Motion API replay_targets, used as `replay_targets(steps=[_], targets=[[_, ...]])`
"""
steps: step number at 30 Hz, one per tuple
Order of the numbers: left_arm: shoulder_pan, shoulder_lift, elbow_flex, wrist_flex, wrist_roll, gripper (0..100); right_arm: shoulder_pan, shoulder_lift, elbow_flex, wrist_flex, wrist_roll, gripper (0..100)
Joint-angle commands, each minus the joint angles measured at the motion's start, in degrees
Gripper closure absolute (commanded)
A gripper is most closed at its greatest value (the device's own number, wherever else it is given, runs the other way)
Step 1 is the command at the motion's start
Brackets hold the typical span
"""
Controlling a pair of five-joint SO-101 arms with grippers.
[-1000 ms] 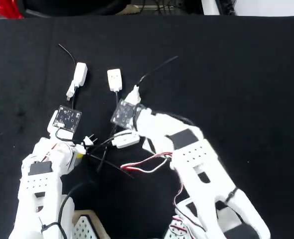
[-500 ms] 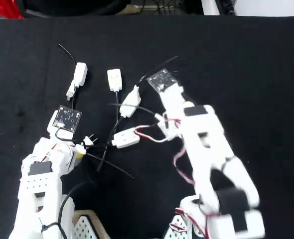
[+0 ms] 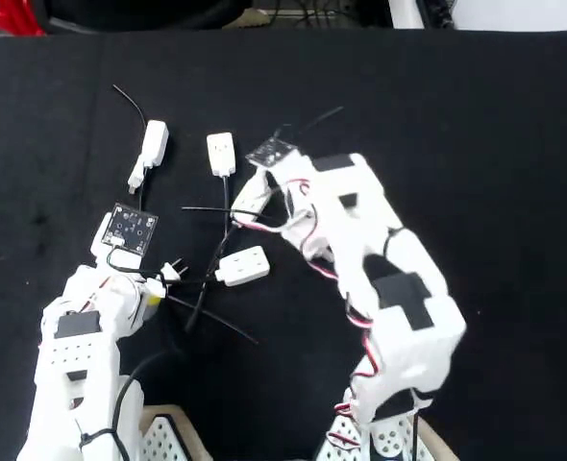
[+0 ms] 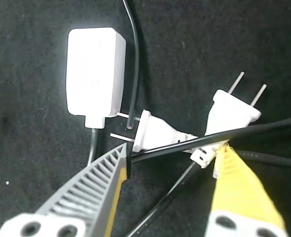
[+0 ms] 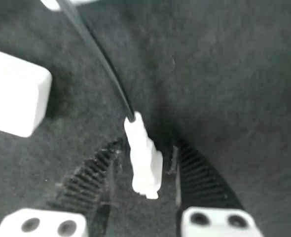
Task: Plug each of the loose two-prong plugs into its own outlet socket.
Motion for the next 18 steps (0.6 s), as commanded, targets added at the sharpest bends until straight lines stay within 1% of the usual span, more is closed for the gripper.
replay_targets(steps=[1,4,10,12,15,18], targets=[[0.48,-0.44,-0.22,-0.70,0.00,72,-0.88,4.35,-12.53,5.45,1.14,85.0],[0.48,-0.44,-0.22,-0.70,0.00,72,-0.88,9.89,-20.97,12.57,4.04,85.0],[0.48,-0.44,-0.22,-0.70,-0.09,72,-0.79,17.89,-36.26,27.08,6.68,85.0],[0.48,-0.44,-0.22,-0.62,-2.20,73,-0.79,19.30,-40.40,31.12,6.95,85.0],[0.48,-0.44,-0.22,-0.62,-3.16,73,-0.79,20.09,-42.51,31.74,7.03,85.0],[0.48,-0.44,-0.13,-0.62,-3.16,73,-1.14,20.88,-41.71,31.74,8.79,85.0]])
